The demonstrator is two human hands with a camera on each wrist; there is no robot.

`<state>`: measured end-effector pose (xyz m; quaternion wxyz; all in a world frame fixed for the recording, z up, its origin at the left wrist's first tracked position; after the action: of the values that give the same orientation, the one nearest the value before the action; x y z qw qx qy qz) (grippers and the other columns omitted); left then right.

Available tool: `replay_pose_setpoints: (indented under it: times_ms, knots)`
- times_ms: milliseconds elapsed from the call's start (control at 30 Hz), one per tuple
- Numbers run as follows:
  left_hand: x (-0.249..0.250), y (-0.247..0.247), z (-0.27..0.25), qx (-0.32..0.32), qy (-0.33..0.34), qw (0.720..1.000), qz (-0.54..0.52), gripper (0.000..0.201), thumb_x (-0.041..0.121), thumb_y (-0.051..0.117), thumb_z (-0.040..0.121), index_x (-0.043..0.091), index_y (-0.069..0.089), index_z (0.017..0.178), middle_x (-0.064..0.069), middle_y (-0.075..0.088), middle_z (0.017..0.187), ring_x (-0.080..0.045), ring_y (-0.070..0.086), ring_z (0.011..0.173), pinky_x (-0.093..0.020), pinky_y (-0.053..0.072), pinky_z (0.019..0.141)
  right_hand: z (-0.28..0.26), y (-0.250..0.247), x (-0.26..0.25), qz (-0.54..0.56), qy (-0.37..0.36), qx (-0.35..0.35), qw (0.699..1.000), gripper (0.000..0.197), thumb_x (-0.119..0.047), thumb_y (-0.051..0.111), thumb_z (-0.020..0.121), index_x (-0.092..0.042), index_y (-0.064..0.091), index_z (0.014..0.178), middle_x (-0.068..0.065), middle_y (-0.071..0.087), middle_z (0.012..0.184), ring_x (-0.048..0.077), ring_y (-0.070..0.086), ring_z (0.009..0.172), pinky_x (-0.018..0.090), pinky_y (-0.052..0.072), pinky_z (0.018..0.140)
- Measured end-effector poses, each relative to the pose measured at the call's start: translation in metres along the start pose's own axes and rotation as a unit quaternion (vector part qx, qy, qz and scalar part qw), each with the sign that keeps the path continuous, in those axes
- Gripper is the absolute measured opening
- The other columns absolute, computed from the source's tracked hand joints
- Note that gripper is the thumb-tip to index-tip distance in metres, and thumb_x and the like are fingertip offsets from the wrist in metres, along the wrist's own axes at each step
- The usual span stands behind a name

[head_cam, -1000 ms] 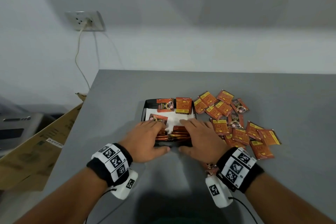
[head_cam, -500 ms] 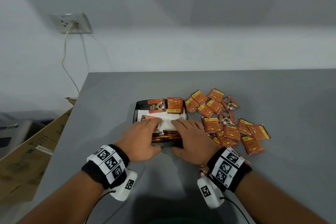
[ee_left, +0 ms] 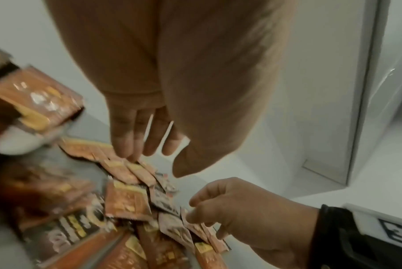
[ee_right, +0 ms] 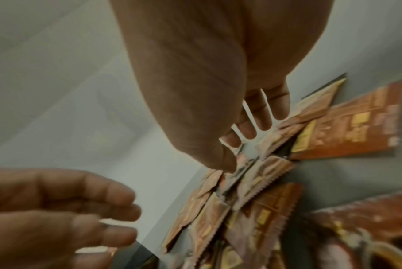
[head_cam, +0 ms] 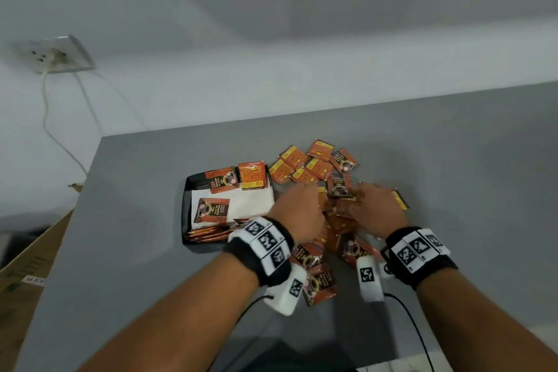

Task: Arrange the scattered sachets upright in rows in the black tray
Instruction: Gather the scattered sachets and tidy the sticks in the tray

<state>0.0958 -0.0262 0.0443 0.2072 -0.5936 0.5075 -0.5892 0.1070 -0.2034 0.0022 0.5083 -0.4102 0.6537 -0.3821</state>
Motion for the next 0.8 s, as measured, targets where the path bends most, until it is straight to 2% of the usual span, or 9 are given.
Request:
replay_pose_setpoints:
  times_ms: [67,133,167,233,300,433,600,700,800]
  knots:
    - [0.011,0.014,0.019,-0.015,-0.022,0.999,0.024,0.029,0.017,0.062,0.093,0.011,0.056,0.121,-0.005,0.062,0.113,-0.024,0.061,0.102,-0.034,0.054,0.083,0.0,0.008,0.006,-0.01,0.006,0.005,1.0,0.037,-0.046,0.066,0.085,-0.024,0.062,0.114,0.004,0.071,0.099,0.027,0.066,0.091,0.035,0.054,0.077]
    - [0.015,0.022,0.037,-0.01,-0.047,0.996,0.074,0.029,0.018,0.064,0.092,0.01,0.058,0.12,-0.008,0.064,0.116,-0.027,0.062,0.105,-0.031,0.049,0.079,0.001,0.018,0.005,-0.034,-0.002,-0.023,0.999,0.066,-0.035,0.062,0.09,-0.021,0.037,0.15,0.012,0.067,0.114,0.031,0.063,0.105,0.04,0.053,0.089]
    - [0.014,0.027,0.044,-0.005,-0.065,0.994,0.086,0.03,0.019,0.064,0.092,0.01,0.059,0.119,-0.009,0.064,0.117,-0.028,0.062,0.106,-0.032,0.049,0.079,0.001,0.022,0.003,-0.041,-0.009,-0.037,0.998,0.076,-0.028,0.058,0.092,-0.018,0.021,0.158,0.015,0.063,0.122,0.034,0.059,0.114,0.042,0.049,0.096]
    - [0.005,0.036,0.058,-0.003,-0.115,0.991,0.07,0.037,0.022,0.066,0.089,0.01,0.056,0.123,-0.012,0.063,0.124,-0.031,0.06,0.113,-0.04,0.053,0.089,0.002,0.024,-0.001,-0.056,-0.012,-0.035,0.998,0.08,-0.028,0.052,0.098,-0.014,0.005,0.161,0.017,0.055,0.135,0.036,0.049,0.127,0.044,0.039,0.109]
    - [-0.005,0.043,0.065,0.001,-0.153,0.987,0.054,0.044,0.024,0.064,0.091,0.011,0.049,0.13,-0.015,0.057,0.132,-0.035,0.052,0.123,-0.047,0.05,0.097,0.005,0.027,0.0,-0.065,-0.007,-0.025,0.998,0.08,-0.038,0.05,0.1,-0.015,0.003,0.161,0.016,0.05,0.143,0.036,0.043,0.134,0.046,0.032,0.115]
    - [-0.017,0.046,0.074,0.007,-0.173,0.982,0.076,0.055,0.027,0.066,0.091,0.011,0.039,0.136,-0.018,0.046,0.139,-0.037,0.046,0.128,-0.045,0.046,0.1,0.012,0.031,0.003,-0.051,0.015,-0.045,0.998,0.074,-0.045,0.055,0.094,-0.014,0.027,0.155,0.018,0.049,0.141,0.038,0.042,0.132,0.047,0.035,0.112]
    - [-0.015,0.033,0.081,0.009,-0.164,0.986,0.002,0.061,0.008,0.074,0.082,0.013,0.039,0.131,-0.014,0.051,0.128,-0.031,0.062,0.103,-0.036,0.059,0.079,0.019,0.028,0.001,-0.001,0.021,-0.047,0.999,0.045,-0.034,0.063,0.087,-0.016,0.054,0.127,0.011,0.055,0.127,0.035,0.045,0.126,0.047,0.04,0.109]
    - [-0.011,0.017,0.09,0.039,-0.146,0.987,-0.049,0.049,0.001,0.071,0.083,0.013,0.048,0.125,-0.011,0.061,0.117,-0.023,0.061,0.09,-0.024,0.049,0.056,0.019,0.028,0.005,0.053,0.039,-0.062,0.996,0.026,-0.019,0.062,0.084,-0.022,0.059,0.11,0.013,0.055,0.126,0.035,0.042,0.128,0.047,0.041,0.108]
    - [-0.009,0.002,0.102,0.035,-0.142,0.989,-0.022,0.029,0.0,0.062,0.089,0.007,0.06,0.118,-0.01,0.065,0.116,-0.021,0.063,0.09,-0.021,0.047,0.058,0.018,0.028,0.008,0.068,0.074,-0.047,0.994,0.02,-0.036,0.069,0.084,-0.022,0.061,0.096,0.012,0.056,0.116,0.033,0.048,0.117,0.046,0.046,0.099]
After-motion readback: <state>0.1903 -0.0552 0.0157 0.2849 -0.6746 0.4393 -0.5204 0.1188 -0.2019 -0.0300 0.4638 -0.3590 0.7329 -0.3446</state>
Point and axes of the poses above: each hand's wrist, its own z-axis towards the middle knuckle, its own y-axis out of the palm, x = y × z, the point moved 5 cm from there along z, towards the middle knuckle
